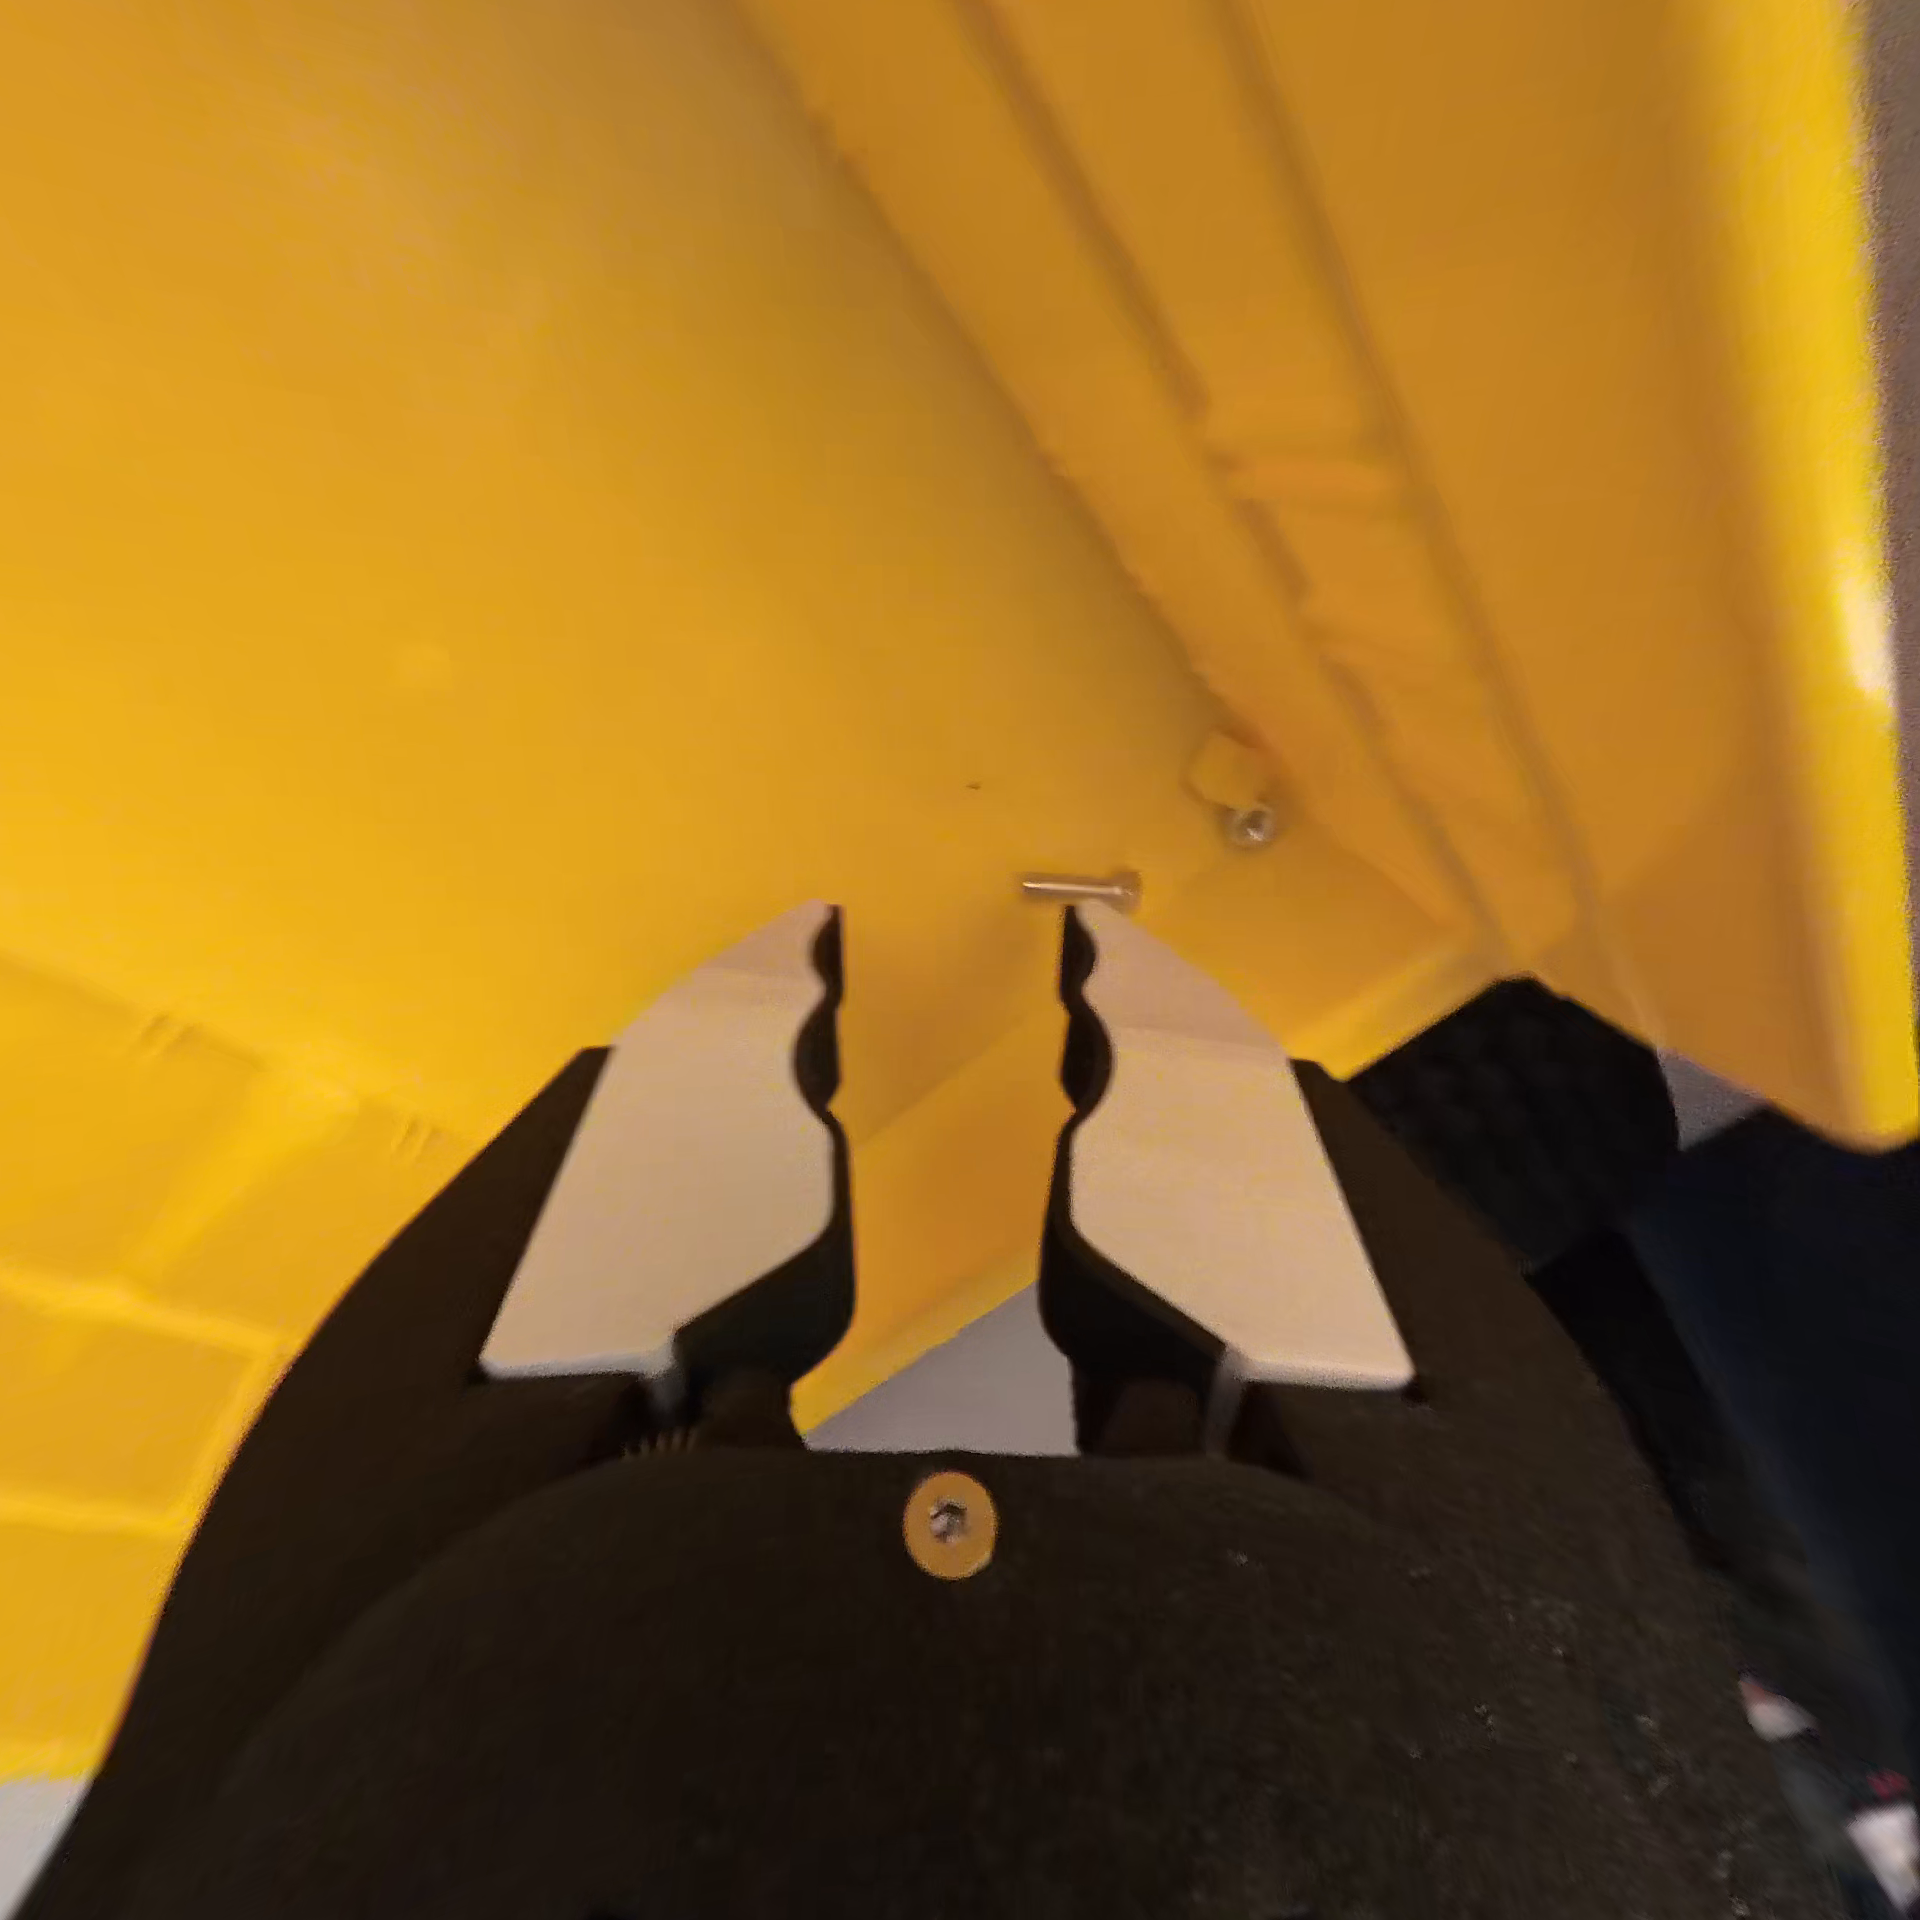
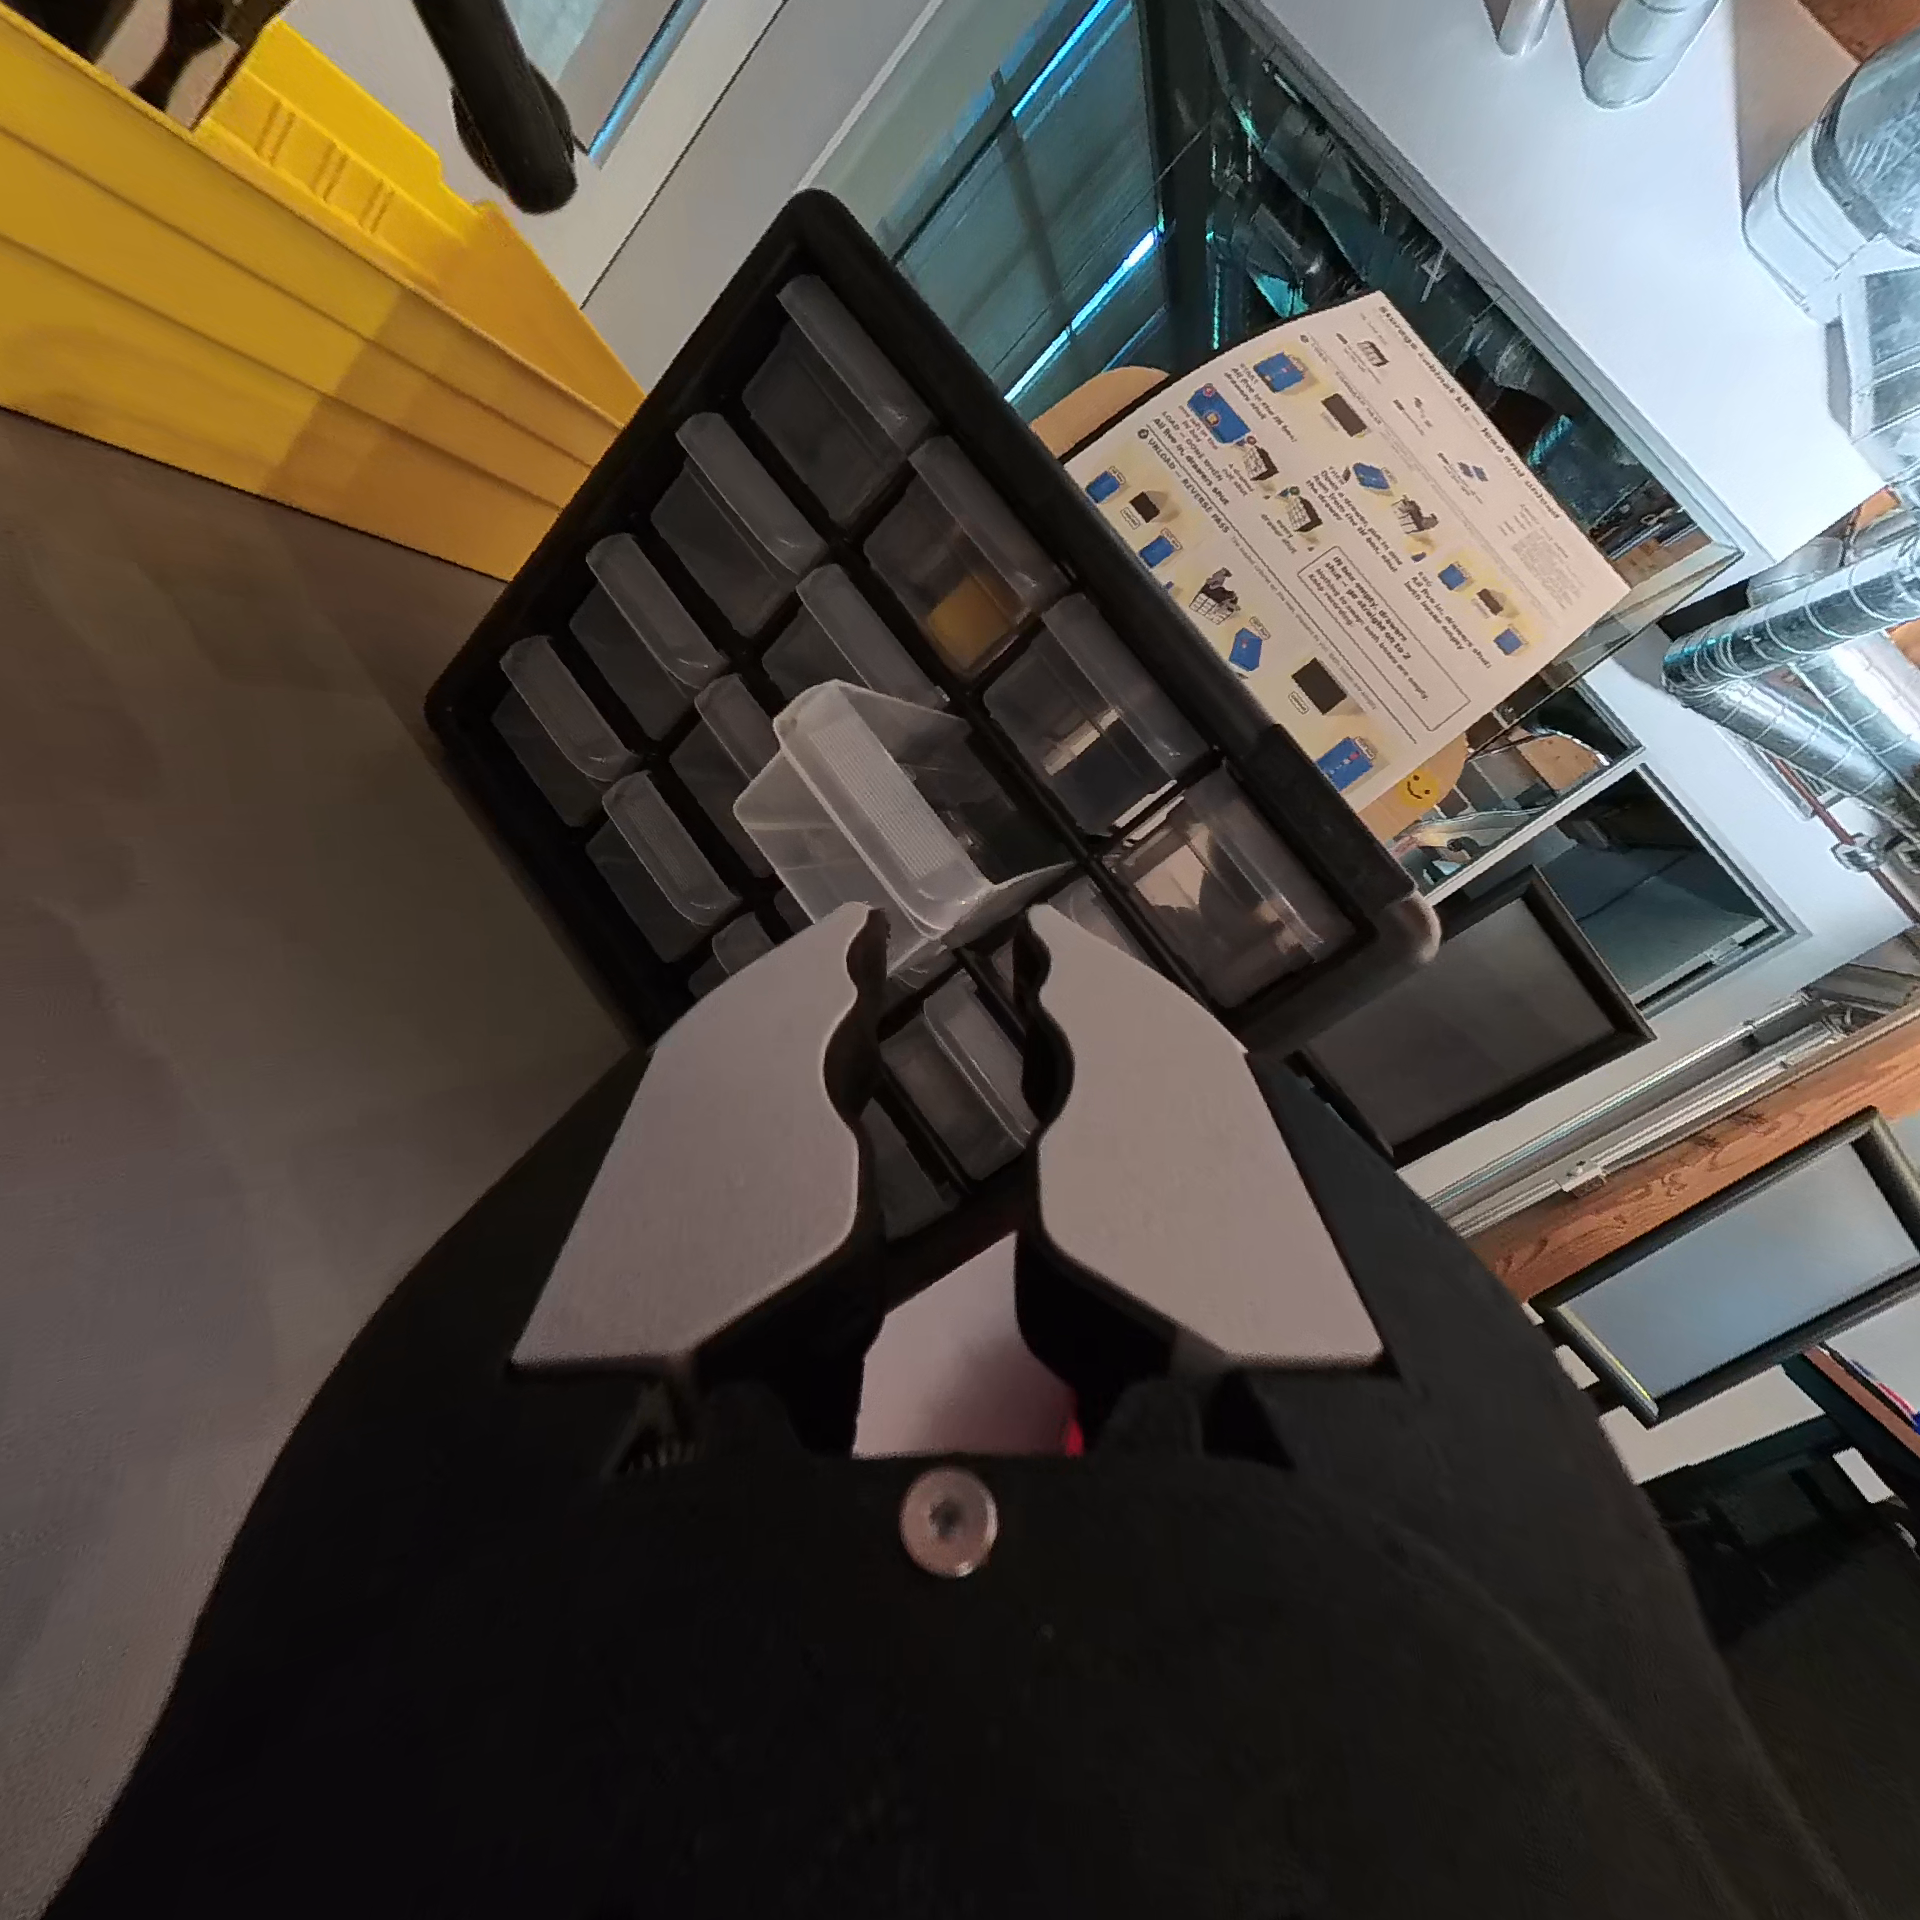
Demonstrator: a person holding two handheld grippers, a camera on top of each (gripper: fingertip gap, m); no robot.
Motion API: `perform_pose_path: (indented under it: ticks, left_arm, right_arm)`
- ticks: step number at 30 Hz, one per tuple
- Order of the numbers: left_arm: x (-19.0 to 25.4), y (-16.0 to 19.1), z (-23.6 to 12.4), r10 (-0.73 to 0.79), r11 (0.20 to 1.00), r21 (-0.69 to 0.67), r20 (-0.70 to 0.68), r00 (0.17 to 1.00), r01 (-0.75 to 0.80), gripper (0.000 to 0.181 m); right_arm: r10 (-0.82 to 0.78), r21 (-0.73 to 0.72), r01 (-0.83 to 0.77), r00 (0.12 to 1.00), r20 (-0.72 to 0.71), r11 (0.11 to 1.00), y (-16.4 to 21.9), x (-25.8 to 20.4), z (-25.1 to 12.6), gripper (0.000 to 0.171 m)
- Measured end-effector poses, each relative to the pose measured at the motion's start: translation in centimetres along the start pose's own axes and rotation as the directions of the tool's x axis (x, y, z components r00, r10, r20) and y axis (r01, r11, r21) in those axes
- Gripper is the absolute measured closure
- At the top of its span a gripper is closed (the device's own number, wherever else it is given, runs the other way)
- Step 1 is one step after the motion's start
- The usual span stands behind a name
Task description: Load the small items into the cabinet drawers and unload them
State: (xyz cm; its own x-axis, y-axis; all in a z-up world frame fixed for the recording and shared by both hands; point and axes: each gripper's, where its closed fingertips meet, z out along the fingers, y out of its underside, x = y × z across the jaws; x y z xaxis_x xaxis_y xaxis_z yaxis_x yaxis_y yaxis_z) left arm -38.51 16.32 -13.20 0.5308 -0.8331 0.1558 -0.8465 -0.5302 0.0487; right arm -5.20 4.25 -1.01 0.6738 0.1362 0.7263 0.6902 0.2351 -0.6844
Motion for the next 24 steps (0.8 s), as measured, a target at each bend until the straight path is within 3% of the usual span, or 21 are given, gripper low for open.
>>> perform_pose_path:
  ticks: [1, 3, 7, 9, 12, 17, 24]
  left_arm:
    - [0.0, 0.1, -0.1, 0.081, 0.997, 0.016, -0.014, 0.997, -0.081, 0.151]
    - [-0.4, 0.0, -0.4, 0.274, 0.958, 0.082, 0.026, 0.961, -0.275, 0.151]
    - [1.5, -0.1, -1.2, 0.610, 0.762, 0.230, 0.063, 0.790, -0.606, 0.160]
    - [1.5, 0.2, -1.1, 0.688, 0.693, 0.206, 0.096, 0.719, -0.690, 0.163]
    - [1.0, 0.1, -0.2, 0.751, 0.620, 0.158, 0.165, 0.640, -0.768, 0.163]
    - [2.4, 0.0, 0.6, 0.811, 0.534, 0.192, 0.155, 0.563, -0.823, 0.165]
    - [3.0, 0.6, 1.6, 0.826, 0.531, 0.203, 0.093, 0.556, -0.823, 0.176]
  right_arm:
    - [0.003, 0.003, -0.003, 1.000, 0.004, 1.000, -0.1, -0.1, 0.0, 0.147]
    - [0.001, 0.004, -0.001, 1.000, 0.009, 1.000, -0.1, -0.2, 0.0, 0.147]
    - [0.006, 0.005, -0.007, 1.000, 0.018, 1.000, -0.1, -0.3, 0.0, 0.147]
    - [0.013, -0.001, -0.013, 1.000, 0.021, 1.000, 0.1, -0.3, 0.1, 0.147]
    - [0.016, 0.001, -0.016, 1.000, 0.019, 1.000, 0.1, -0.3, 0.0, 0.147]
    - [0.003, -0.006, -0.003, 1.000, 0.013, 1.000, 0.2, -0.2, 0.0, 0.147]
    - [0.013, 0.009, -0.013, 1.000, -0.001, 1.000, -0.1, 0.2, -0.3, 0.147]
